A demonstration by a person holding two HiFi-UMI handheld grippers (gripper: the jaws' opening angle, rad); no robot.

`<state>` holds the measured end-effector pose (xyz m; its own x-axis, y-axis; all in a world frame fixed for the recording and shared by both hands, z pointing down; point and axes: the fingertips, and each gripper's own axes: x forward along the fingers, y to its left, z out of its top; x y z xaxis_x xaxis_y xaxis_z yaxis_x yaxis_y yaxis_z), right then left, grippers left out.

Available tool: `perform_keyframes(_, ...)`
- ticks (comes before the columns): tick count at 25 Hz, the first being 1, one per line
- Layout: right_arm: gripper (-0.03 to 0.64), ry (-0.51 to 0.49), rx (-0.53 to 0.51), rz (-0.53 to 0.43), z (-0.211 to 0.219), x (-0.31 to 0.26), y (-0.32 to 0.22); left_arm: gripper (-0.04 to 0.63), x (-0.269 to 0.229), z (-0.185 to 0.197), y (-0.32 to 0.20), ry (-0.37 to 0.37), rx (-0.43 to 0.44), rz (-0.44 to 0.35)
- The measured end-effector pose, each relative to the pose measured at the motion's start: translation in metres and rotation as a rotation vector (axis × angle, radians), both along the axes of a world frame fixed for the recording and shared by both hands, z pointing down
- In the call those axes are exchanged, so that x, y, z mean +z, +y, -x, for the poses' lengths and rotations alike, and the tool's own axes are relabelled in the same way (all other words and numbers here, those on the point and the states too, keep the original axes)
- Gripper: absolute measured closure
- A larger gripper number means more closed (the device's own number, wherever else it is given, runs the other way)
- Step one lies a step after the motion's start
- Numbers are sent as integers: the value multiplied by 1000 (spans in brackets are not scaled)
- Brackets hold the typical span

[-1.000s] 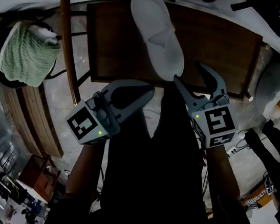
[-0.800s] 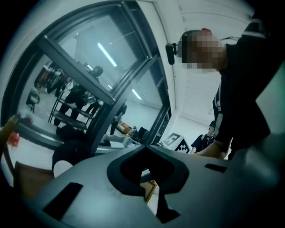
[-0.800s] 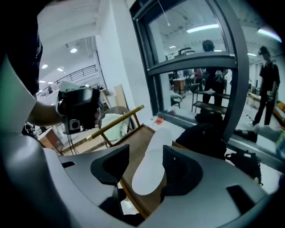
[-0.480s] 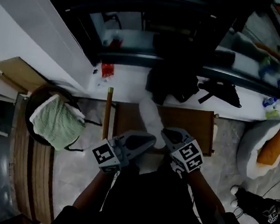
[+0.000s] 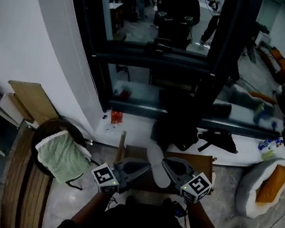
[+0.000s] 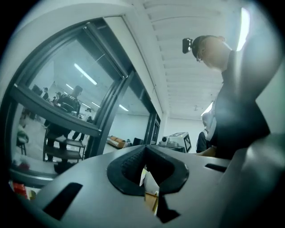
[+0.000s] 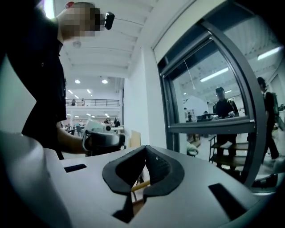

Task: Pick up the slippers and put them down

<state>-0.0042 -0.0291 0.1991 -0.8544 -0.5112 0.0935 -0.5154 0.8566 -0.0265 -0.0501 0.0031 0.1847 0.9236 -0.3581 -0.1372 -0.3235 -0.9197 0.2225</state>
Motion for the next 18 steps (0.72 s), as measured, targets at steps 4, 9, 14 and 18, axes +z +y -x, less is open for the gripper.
perform_keyframes(4,592,-64,4,-23,19,-20,3,584,-6,29,-4,-7,-25,-34)
perform_keyframes(9,592,-65,-3,-38,34,-29,17,584,-15,37,4,-23,-2,-74)
perform_keyframes(14,592,-56,44,-16,32,-22,22,584,-16,34,16,-31,38,-51)
perform_keyframes(18,592,-26,38,-22,29,-21,32,584,-13,33,28,-44,36,-46)
